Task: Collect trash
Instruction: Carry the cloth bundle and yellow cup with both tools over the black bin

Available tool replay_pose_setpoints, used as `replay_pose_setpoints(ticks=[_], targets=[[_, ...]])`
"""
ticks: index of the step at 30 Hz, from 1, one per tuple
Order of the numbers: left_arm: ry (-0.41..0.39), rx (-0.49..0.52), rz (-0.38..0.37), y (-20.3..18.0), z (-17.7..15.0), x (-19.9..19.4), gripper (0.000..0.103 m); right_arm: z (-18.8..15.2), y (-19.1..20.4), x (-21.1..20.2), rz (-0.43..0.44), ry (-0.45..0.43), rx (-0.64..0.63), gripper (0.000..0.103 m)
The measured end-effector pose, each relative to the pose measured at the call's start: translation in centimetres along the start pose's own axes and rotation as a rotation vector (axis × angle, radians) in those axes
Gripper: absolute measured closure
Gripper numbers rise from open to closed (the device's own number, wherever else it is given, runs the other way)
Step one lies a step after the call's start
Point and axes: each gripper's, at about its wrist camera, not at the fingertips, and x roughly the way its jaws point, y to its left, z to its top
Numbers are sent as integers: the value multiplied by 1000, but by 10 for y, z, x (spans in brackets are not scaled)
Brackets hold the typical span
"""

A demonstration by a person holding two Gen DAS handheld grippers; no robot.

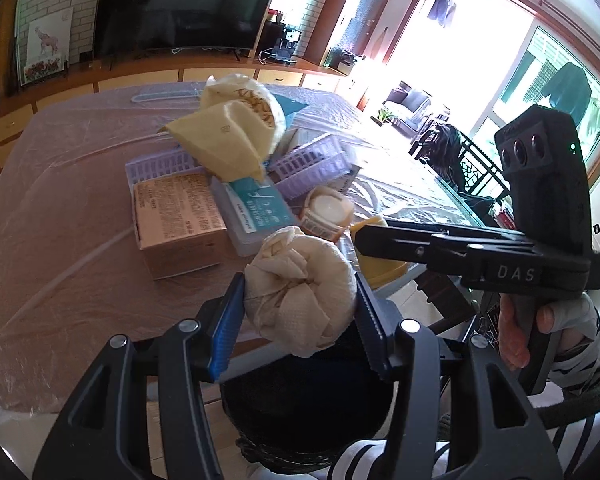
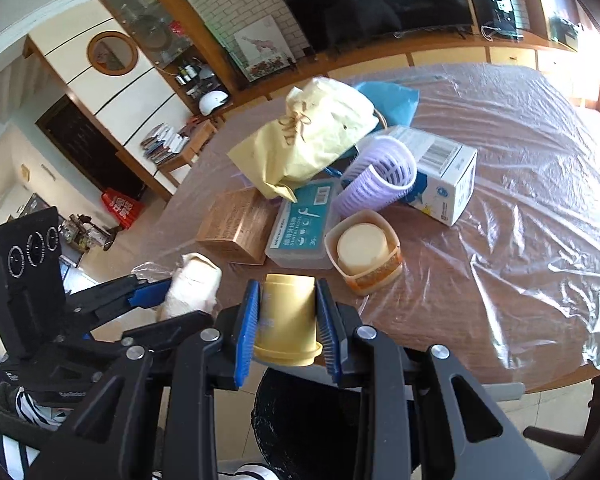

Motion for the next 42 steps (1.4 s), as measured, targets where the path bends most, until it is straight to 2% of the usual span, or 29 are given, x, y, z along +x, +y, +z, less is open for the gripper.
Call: replay_pose_setpoints(ticks=[7,18,31,42], targets=[[-2,17,-1,-24,-11,-8,50,-17,1,-26,31,13,-50,75],[43,16,27,-45,-40,-10,50,-56,-3,-33,42,84,-54,75],[128,14,53,-50,-69,17,50,-93,-16,-9,-2,170,-47,75],[157,22,109,-47,-79,44,50,-105,-20,8,-61,184,-32,75]])
